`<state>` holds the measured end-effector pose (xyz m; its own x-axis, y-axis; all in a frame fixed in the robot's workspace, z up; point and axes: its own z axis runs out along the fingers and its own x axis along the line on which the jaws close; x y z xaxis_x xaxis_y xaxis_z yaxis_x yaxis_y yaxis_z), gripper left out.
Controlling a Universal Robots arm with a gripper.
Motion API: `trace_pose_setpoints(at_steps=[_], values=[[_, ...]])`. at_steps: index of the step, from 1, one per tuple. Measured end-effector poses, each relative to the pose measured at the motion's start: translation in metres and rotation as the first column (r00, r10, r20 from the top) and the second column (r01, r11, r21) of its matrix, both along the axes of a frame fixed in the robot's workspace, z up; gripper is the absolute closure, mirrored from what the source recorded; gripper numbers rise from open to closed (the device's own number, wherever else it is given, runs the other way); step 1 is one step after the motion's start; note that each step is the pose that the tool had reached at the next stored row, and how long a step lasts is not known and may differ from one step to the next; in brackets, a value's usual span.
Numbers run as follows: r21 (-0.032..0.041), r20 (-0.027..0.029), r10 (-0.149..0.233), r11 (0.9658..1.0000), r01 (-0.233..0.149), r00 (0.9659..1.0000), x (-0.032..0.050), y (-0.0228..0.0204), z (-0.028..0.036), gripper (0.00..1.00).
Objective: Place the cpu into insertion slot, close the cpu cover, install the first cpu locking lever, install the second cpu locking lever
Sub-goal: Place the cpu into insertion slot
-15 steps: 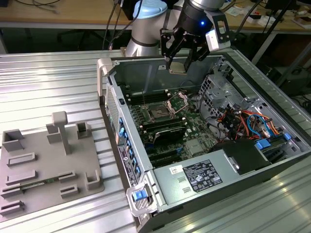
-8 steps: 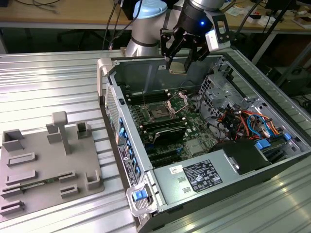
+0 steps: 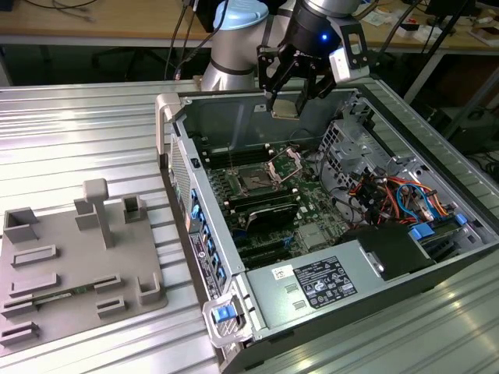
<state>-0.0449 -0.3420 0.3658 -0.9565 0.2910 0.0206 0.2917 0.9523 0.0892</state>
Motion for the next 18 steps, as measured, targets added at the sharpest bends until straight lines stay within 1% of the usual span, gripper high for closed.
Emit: trace_pose_setpoints(at_steps=[18], values=[[-0.0001,0.0000,-0.022,0.9997,0.022,0.9997,0.0000,0.0000,-0.0002,0.45]])
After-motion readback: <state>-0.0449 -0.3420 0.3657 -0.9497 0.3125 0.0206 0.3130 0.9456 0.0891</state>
